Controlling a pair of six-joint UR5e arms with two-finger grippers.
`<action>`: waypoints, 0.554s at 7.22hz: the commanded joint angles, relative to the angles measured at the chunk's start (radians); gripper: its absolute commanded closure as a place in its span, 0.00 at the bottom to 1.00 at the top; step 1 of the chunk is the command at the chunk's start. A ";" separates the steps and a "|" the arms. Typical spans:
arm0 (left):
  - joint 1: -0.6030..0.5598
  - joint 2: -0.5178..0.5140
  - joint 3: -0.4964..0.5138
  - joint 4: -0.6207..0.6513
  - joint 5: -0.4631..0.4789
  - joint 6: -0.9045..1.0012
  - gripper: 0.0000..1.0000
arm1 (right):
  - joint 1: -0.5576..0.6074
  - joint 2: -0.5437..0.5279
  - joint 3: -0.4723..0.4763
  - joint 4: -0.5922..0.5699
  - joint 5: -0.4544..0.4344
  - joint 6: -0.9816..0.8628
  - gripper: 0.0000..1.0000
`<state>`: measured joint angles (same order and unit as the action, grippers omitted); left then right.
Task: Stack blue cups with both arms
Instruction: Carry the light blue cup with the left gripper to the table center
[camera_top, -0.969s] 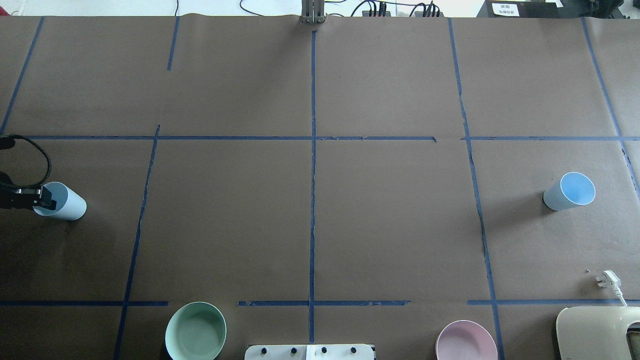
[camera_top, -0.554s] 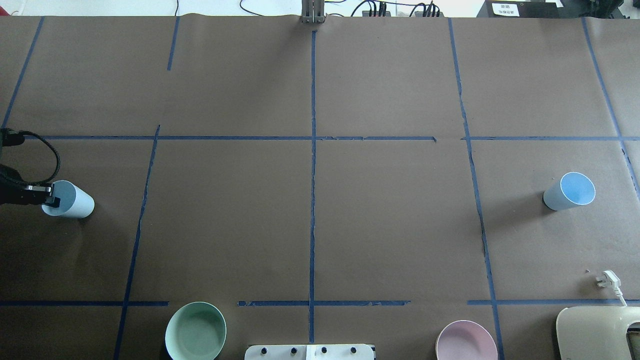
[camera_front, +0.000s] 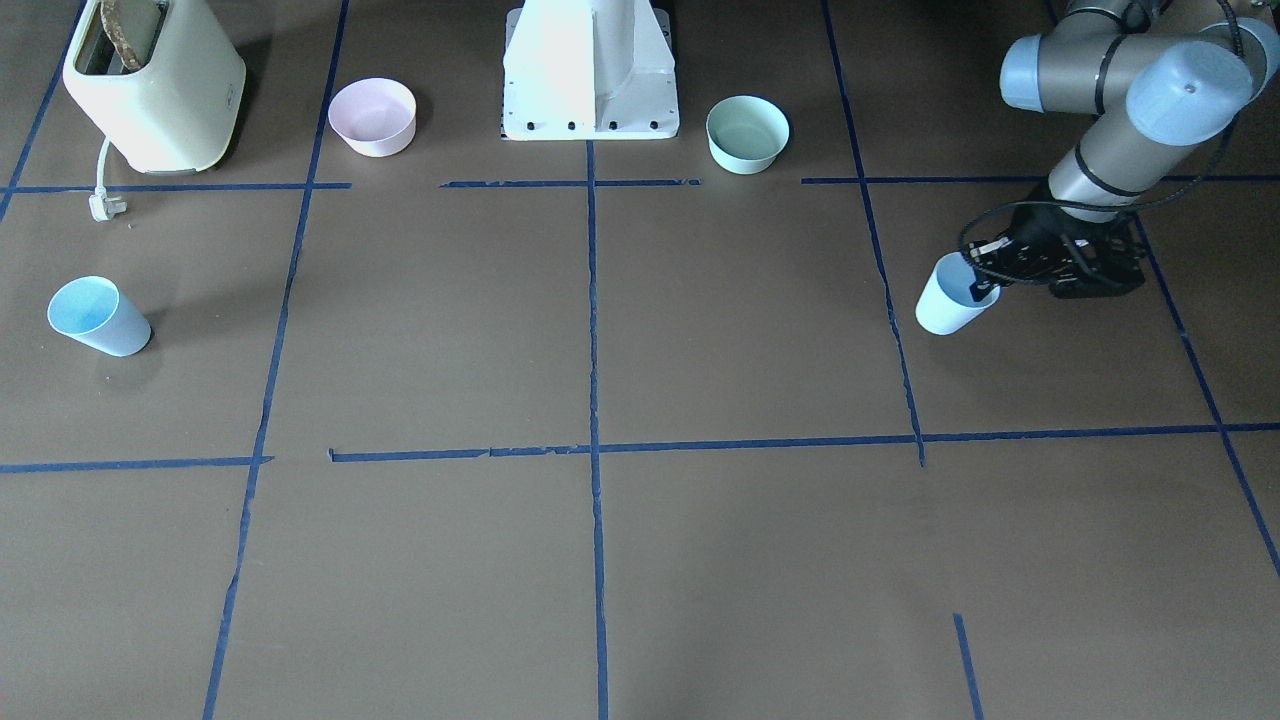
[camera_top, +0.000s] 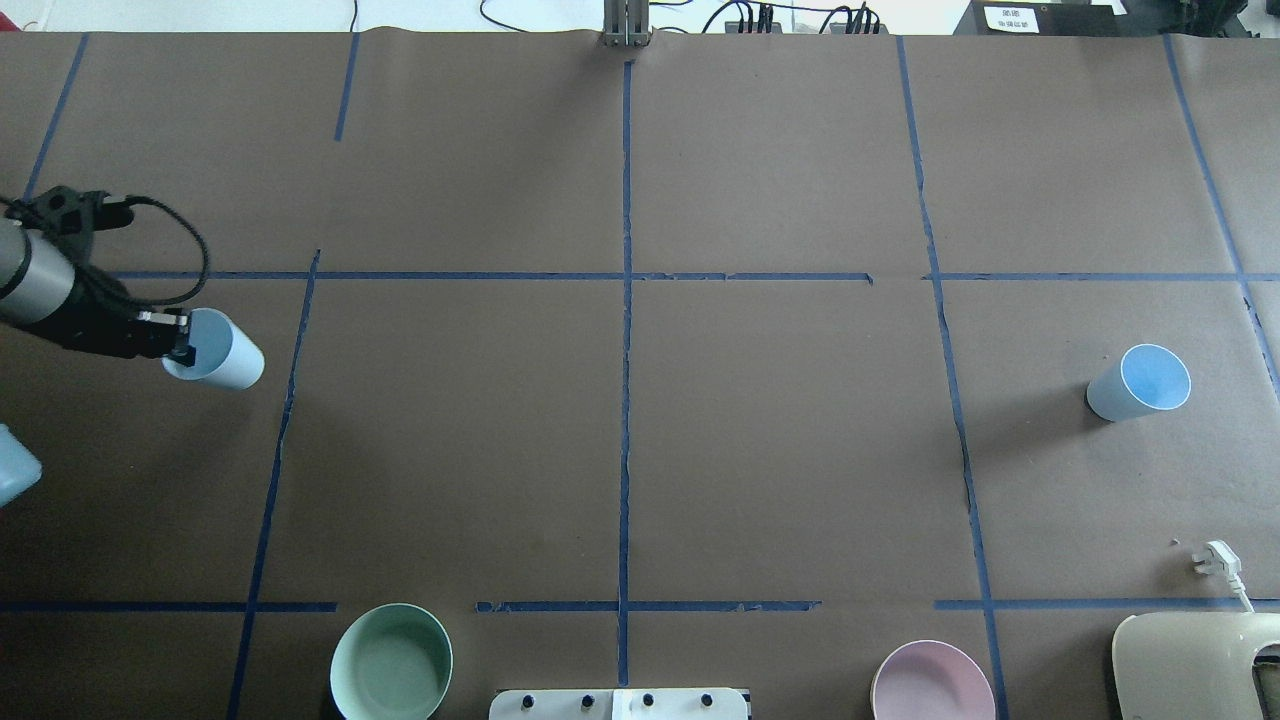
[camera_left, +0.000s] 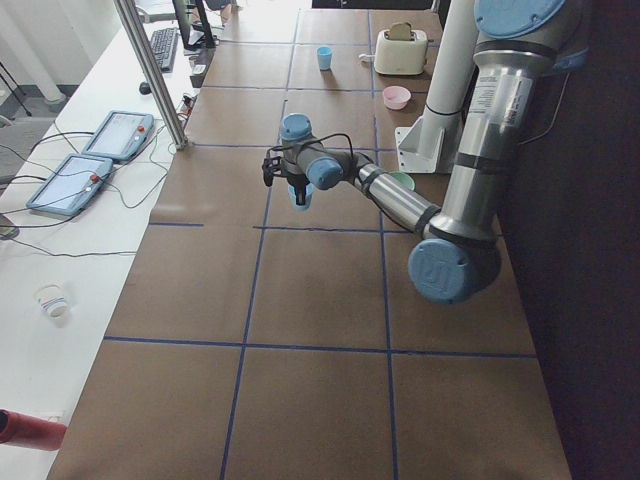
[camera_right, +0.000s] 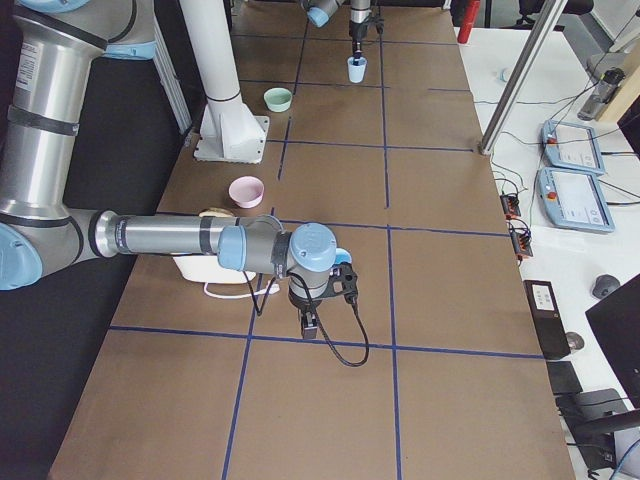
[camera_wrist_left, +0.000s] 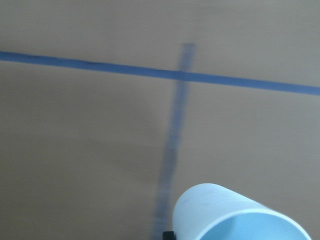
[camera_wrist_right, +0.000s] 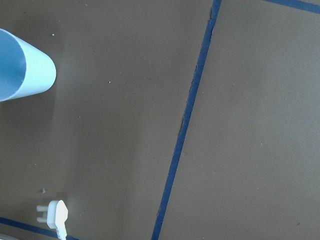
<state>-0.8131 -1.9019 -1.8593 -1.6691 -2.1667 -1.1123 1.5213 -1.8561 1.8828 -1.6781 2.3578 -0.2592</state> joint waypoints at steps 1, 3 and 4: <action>0.160 -0.268 0.084 0.092 0.103 -0.206 1.00 | -0.001 0.001 -0.001 0.000 0.000 0.000 0.00; 0.267 -0.454 0.256 0.078 0.212 -0.308 1.00 | -0.001 0.001 -0.002 -0.002 0.000 0.000 0.00; 0.279 -0.466 0.288 0.043 0.238 -0.310 1.00 | -0.001 0.001 -0.005 -0.002 0.000 0.000 0.00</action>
<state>-0.5681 -2.3191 -1.6307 -1.5981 -1.9743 -1.4021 1.5202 -1.8546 1.8802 -1.6792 2.3581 -0.2592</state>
